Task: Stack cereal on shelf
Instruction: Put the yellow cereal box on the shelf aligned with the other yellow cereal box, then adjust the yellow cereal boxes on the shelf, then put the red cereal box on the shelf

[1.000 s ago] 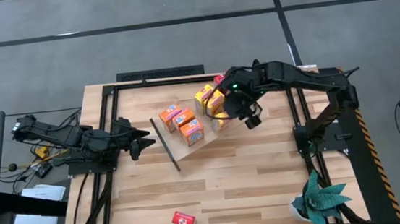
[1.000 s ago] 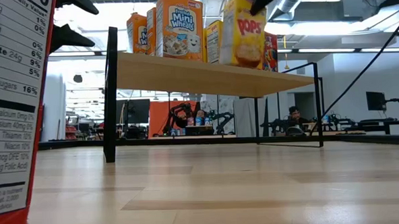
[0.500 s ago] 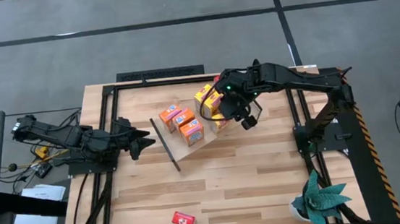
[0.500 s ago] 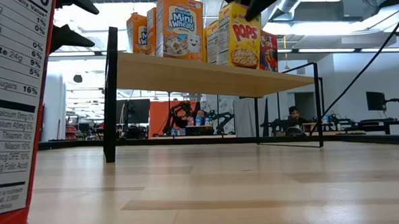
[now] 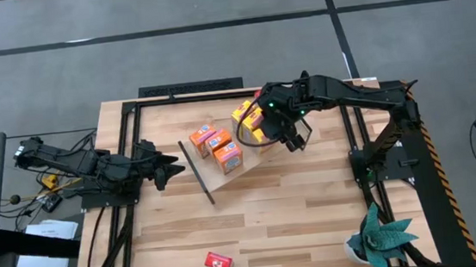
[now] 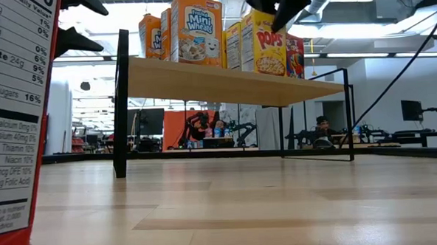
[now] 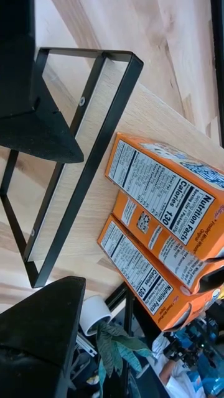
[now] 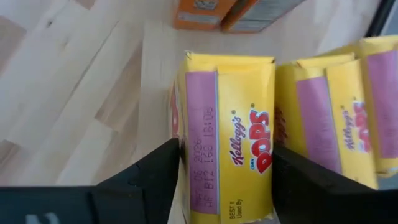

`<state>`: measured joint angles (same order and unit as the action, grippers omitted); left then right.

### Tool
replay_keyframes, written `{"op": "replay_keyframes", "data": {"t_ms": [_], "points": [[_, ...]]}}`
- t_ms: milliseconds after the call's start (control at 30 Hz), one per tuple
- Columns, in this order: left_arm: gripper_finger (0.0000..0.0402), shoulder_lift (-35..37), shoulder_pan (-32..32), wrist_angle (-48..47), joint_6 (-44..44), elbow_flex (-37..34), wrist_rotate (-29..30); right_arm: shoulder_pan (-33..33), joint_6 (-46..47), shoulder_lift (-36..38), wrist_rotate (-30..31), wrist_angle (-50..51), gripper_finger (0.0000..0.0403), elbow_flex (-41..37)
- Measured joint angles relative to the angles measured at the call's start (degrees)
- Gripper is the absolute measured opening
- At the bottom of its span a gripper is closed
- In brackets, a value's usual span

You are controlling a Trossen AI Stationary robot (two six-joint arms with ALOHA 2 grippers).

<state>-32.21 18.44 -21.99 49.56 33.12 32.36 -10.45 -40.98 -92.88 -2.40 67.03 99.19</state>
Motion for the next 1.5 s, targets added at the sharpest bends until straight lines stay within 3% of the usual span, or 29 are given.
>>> {"op": "replay_keyframes", "data": {"t_ms": [433,833,1167,1500], "points": [[0.0304,0.0,0.0,-0.01,0.46,0.0,0.0,2.29,1.4,0.17,2.52,0.34,0.025,2.55],[0.0304,0.0,0.0,-0.03,0.46,0.0,0.0,1.58,4.67,5.79,7.42,-4.02,0.0245,2.55],[0.0304,-0.01,0.01,-0.95,1.17,0.0,3.96,-8.19,16.45,7.77,10.44,-5.65,0.014,1.88],[0.0304,-0.01,0.0,-1.1,2.12,0.0,4.59,-7.38,15.66,7.04,9.82,-9.72,0.0022,-1.65]]}}
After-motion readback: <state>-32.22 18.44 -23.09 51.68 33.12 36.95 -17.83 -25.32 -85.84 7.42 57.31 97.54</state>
